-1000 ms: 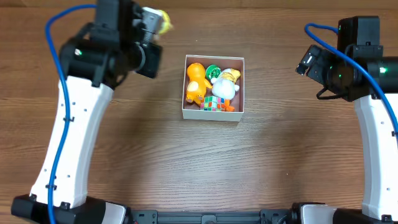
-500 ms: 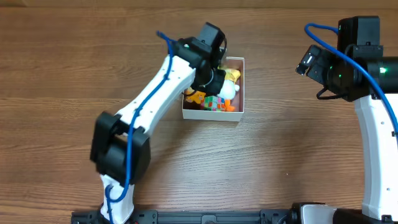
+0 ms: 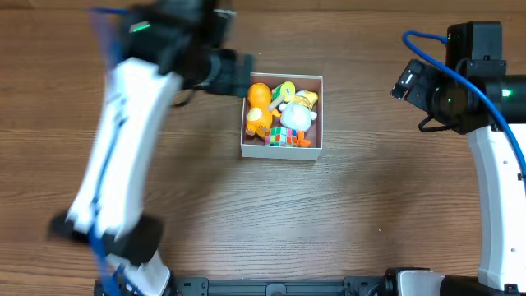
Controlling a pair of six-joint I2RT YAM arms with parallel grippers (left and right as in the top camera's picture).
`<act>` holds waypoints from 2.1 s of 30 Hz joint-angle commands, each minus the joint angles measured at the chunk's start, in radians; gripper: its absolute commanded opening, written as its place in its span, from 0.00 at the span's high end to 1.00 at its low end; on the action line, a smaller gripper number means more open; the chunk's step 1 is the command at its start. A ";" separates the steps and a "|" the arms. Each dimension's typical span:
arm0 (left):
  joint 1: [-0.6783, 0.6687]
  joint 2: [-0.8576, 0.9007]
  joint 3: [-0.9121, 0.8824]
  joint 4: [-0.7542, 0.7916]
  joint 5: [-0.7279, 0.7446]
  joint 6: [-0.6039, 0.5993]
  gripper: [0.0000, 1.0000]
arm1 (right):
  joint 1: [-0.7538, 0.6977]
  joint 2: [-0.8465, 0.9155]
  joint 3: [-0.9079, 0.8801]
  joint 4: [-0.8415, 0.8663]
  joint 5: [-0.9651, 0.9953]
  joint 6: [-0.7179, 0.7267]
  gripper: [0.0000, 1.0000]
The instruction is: Pack container
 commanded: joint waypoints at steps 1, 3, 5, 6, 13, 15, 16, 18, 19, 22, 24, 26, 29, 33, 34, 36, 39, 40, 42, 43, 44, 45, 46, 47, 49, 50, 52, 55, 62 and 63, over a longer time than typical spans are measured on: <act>0.041 -0.192 0.042 -0.074 -0.194 0.037 0.00 | 0.000 -0.004 0.000 0.002 0.010 0.001 0.00; 0.058 -0.275 0.023 -0.074 -0.207 0.035 0.00 | 0.000 -0.004 0.000 0.002 0.010 0.001 0.00; 0.063 -0.324 0.022 -0.074 -0.241 0.035 0.00 | 0.000 -0.004 0.000 0.002 0.010 0.001 0.00; 0.063 -0.356 0.022 -0.074 -0.264 0.035 0.00 | 0.000 -0.004 0.000 0.002 0.010 0.001 0.00; 0.063 -0.510 0.022 -0.074 -0.366 0.035 0.00 | 0.000 -0.004 0.000 0.002 0.010 0.001 0.00; 0.063 -0.531 0.022 -0.074 -0.365 0.035 0.00 | 0.000 -0.004 0.000 0.002 0.010 0.001 0.00; 0.063 -0.537 0.022 -0.074 -0.364 0.035 0.00 | 0.000 -0.004 0.000 0.002 0.010 0.001 0.00; 0.063 -0.542 0.022 -0.074 -0.363 0.035 0.00 | 0.000 -0.004 0.000 0.002 0.010 0.001 0.00; 0.063 -0.542 0.022 -0.074 -0.363 0.035 0.00 | 0.000 -0.004 0.000 0.002 0.010 0.001 0.00; 0.063 -0.538 0.022 -0.074 -0.363 0.035 0.00 | 0.019 -0.044 0.000 0.002 0.010 0.001 0.00; 0.063 -0.531 0.022 -0.074 -0.363 0.035 0.00 | 0.049 -0.102 0.000 0.002 0.010 0.001 0.00; 0.063 -0.526 0.022 -0.074 -0.363 0.035 0.00 | 0.072 -0.159 -0.001 0.002 0.010 0.001 0.00; 0.063 -0.523 0.022 -0.074 -0.363 0.035 0.00 | 0.079 -0.276 -0.035 0.003 0.010 0.001 0.00; 0.063 -0.520 0.022 -0.074 -0.363 0.035 0.00 | 0.079 -0.480 -0.217 0.003 0.010 0.001 0.00; 0.063 -0.520 0.022 -0.074 -0.363 0.035 0.00 | 0.079 -0.530 -0.272 0.002 0.010 0.001 0.00; 0.063 -0.520 0.022 -0.074 -0.363 0.035 0.00 | 0.079 -0.639 -0.395 0.005 0.040 -0.017 0.00; 0.063 -0.518 0.022 -0.074 -0.363 0.035 0.00 | 0.073 -0.819 -0.610 -0.013 0.074 -0.026 0.00; 0.063 -0.517 0.022 -0.074 -0.363 0.035 0.00 | 0.067 -0.891 -0.698 0.054 0.089 -0.015 0.00; 0.063 -0.516 0.022 -0.074 -0.363 0.035 0.00 | 0.053 -0.984 -0.792 0.106 0.042 -0.002 0.00; 0.063 -0.516 0.022 -0.074 -0.363 0.035 0.00 | 0.046 -1.011 -0.811 0.114 0.032 -0.002 0.00; 0.063 -0.516 0.022 -0.074 -0.363 0.035 0.00 | 0.038 -1.032 -0.824 0.120 0.028 -0.002 0.00; 0.063 -0.516 0.022 -0.074 -0.363 0.035 0.00 | 0.028 -1.049 -0.833 0.127 0.029 -0.003 0.00; 0.063 -0.516 0.022 -0.074 -0.363 0.035 0.00 | 0.021 -1.060 -0.841 0.138 0.037 -0.003 0.00; 0.063 -0.515 0.022 -0.074 -0.363 0.035 0.00 | 0.014 -1.069 -0.852 0.163 0.060 -0.003 0.00; 0.063 -0.516 0.022 -0.074 -0.363 0.035 0.00 | 0.006 -1.095 -0.907 0.288 0.100 -0.003 0.00; 0.063 -0.516 0.022 -0.074 -0.363 0.035 0.00 | 0.005 -1.112 -0.943 0.354 0.103 -0.006 0.00; 0.063 -0.516 0.022 -0.074 -0.363 0.035 0.00 | 0.005 -1.162 -1.048 0.501 0.084 -0.006 0.00; 0.063 -0.515 0.022 -0.074 -0.363 0.035 0.00 | 0.005 -1.241 -1.195 0.635 0.034 -0.006 0.00; 0.063 -0.515 0.022 -0.074 -0.363 0.035 0.00 | 0.005 -1.397 -1.388 0.722 0.020 -0.188 0.00; 0.063 -0.515 0.022 -0.074 -0.363 0.035 0.00 | 0.005 -1.409 -1.401 0.732 0.020 -0.216 0.00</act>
